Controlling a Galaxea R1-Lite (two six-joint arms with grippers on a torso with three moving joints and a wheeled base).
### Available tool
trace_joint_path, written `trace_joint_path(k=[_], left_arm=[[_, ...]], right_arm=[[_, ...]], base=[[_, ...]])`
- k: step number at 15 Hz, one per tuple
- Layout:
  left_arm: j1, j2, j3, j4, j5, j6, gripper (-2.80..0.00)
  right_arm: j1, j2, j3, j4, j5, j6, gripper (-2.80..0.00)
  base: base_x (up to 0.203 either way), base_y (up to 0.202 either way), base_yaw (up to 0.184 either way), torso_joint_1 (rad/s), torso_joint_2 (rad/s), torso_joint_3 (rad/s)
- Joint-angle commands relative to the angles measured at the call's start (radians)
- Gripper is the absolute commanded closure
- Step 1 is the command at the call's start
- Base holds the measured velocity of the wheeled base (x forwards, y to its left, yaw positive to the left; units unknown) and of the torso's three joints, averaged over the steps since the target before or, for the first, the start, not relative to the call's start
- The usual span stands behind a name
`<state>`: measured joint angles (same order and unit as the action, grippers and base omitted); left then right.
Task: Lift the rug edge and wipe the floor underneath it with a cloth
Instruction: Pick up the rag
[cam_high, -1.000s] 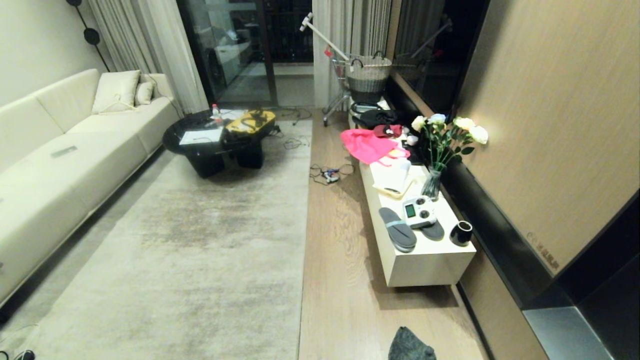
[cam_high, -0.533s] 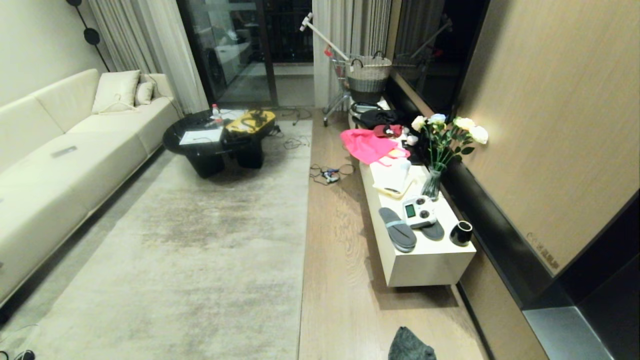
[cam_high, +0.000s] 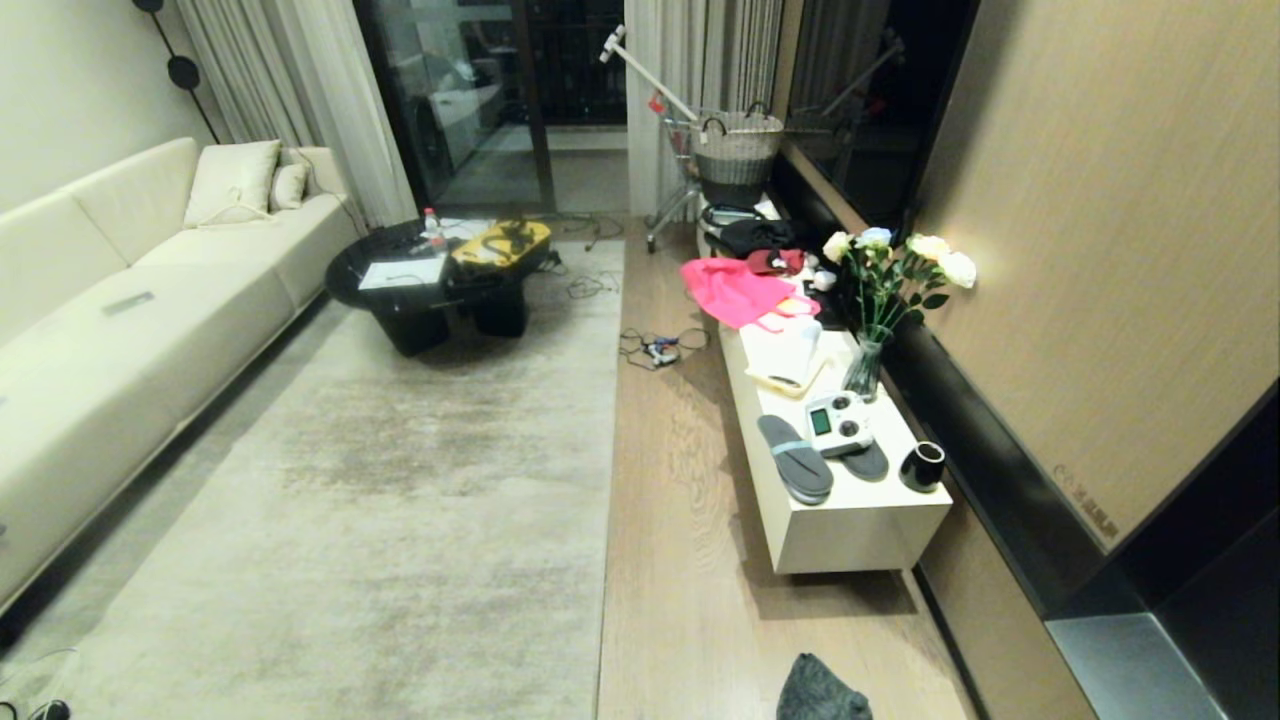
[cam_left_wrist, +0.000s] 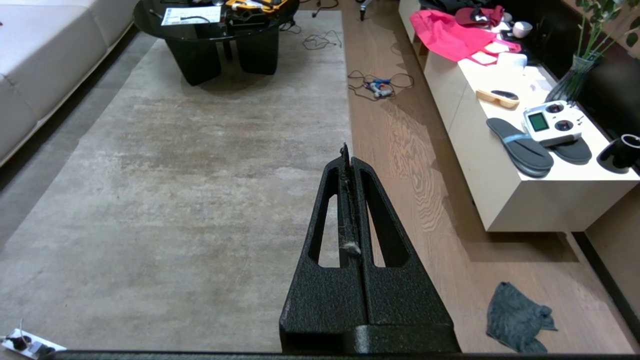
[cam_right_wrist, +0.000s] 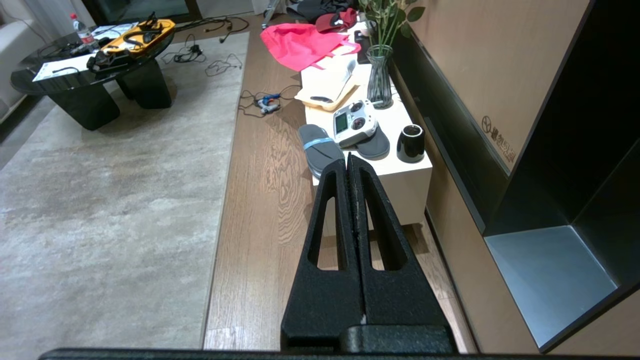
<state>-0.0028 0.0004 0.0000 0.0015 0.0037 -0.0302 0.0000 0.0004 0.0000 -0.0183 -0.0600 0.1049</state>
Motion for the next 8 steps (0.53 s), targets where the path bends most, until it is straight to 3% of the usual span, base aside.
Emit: trace_joint_path(k=[1, 8], left_arm=[[0.0, 0.001, 0.0, 0.0, 0.001, 0.0, 0.0], [0.001, 0.0, 0.0, 0.0, 0.001, 0.0, 0.0]], right_arm=[[0.001, 0.0, 0.0, -0.002, 0.0, 0.001, 0.0], [0.0, 0.0, 0.0, 0.0, 0.0, 0.002, 0.0]], base=[[0.0, 0.0, 0.0, 0.0, 0.0, 0.0], [0.0, 0.0, 0.0, 0.0, 0.0, 0.0]])
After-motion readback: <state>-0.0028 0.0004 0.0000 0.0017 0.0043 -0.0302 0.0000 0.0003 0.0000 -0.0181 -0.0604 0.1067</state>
